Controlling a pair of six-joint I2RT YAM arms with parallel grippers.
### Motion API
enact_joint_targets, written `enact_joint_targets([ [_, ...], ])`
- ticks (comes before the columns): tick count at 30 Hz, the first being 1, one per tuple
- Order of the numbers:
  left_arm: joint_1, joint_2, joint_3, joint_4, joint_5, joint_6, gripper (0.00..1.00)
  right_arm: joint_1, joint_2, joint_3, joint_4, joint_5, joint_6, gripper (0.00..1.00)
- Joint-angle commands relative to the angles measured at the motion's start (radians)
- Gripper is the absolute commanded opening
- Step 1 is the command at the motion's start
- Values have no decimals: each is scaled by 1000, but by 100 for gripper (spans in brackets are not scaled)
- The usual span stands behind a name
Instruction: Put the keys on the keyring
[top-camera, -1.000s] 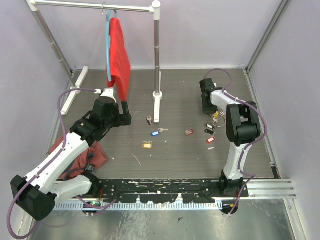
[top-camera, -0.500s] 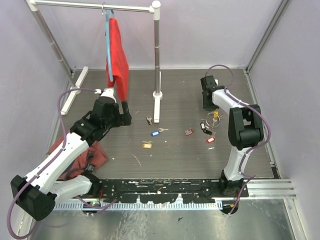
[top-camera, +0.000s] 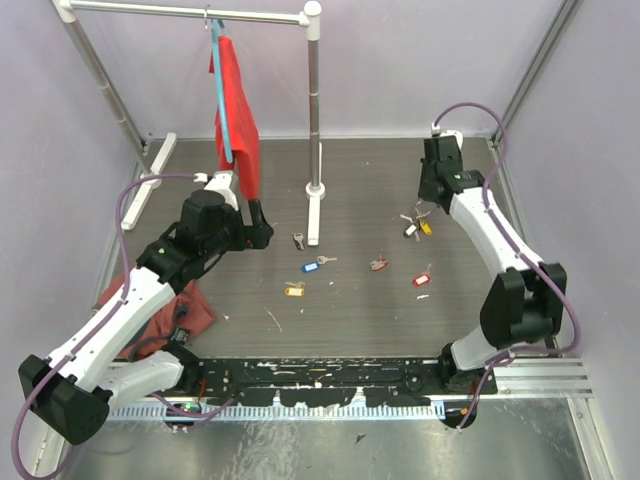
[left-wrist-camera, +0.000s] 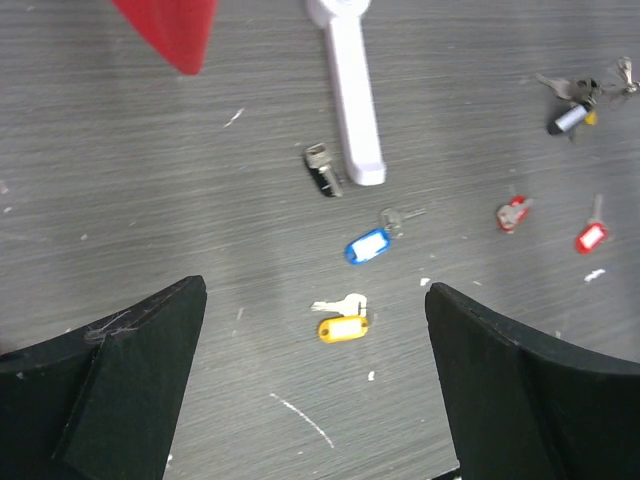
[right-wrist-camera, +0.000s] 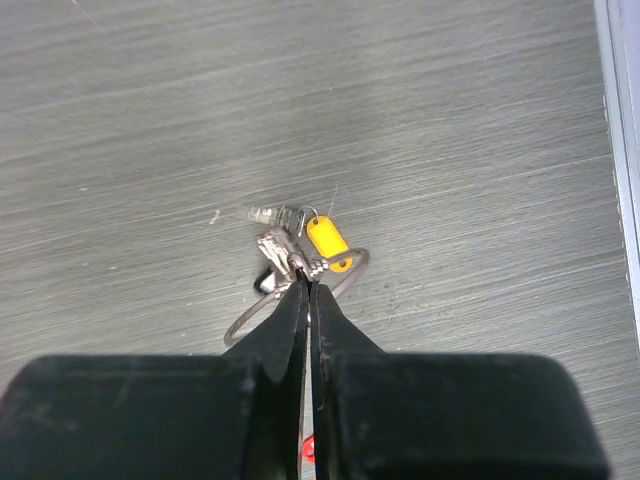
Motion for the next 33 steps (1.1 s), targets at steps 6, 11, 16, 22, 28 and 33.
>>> enact_joint_targets([
  [6,-35,48,122,141,207,77,98,8,-269,4,57,-170,81,1],
  [11,-149,75,163,217,175,153,97,12,-347,55,44,-253,151,1],
  [16,-198,83,188,316,196,187,95,25,-396,131,47,-388,157,1],
  [22,-199,73,238,381,358,219,84,27,-500,131,141,-632,94,1],
  [28,-200,58,277,485,518,186,79,26,-610,70,285,-933,1,1],
  [33,-215,80,348,536,580,136,79,27,-672,12,437,-1030,71,1],
])
